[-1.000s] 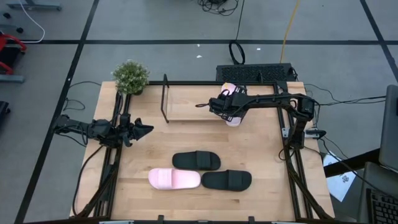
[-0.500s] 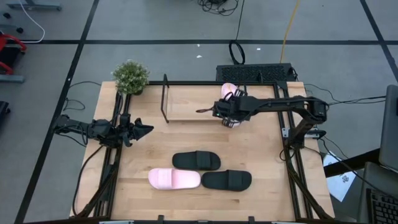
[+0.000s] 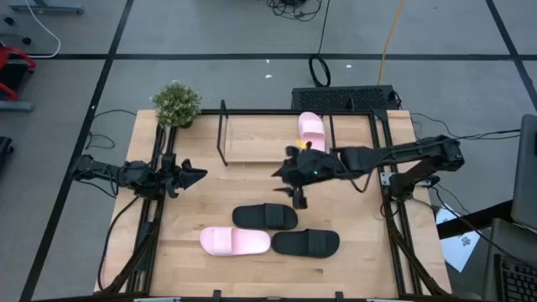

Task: Pick and place slides into the shelf
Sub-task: Put the pink slide on the shelf

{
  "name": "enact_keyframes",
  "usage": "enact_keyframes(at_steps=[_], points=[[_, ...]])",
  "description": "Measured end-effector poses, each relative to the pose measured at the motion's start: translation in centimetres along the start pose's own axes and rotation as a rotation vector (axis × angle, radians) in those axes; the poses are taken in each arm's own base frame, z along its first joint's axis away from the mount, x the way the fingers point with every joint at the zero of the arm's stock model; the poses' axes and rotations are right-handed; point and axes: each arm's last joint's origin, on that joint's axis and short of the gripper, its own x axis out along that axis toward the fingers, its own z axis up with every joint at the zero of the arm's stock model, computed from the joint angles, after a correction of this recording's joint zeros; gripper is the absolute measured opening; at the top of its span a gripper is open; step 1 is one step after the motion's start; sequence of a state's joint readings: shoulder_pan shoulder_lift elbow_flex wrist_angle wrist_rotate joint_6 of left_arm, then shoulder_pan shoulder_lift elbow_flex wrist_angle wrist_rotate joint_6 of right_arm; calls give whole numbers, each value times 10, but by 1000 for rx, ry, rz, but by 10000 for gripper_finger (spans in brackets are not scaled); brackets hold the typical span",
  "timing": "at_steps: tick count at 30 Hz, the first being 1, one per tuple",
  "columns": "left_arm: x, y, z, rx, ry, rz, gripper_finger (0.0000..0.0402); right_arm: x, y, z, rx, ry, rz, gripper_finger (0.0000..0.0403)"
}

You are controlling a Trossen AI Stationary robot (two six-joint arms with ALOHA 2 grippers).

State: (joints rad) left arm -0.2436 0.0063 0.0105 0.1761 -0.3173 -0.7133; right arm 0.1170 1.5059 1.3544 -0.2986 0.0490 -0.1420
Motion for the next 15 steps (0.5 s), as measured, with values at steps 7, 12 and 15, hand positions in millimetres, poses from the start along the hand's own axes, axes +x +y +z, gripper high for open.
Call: enact_keyframes(at_steps=[7,12,15], points=[[0,-3,1,-105,32,-71,74,15,18,15,-190,-181,4,192],[-1,-11,3,-161,33,-165,74,22,19,11,-201,-155,9,192],[-3,-16,6,-178,31,-203,74,28,21,10,-202,-153,12,192]])
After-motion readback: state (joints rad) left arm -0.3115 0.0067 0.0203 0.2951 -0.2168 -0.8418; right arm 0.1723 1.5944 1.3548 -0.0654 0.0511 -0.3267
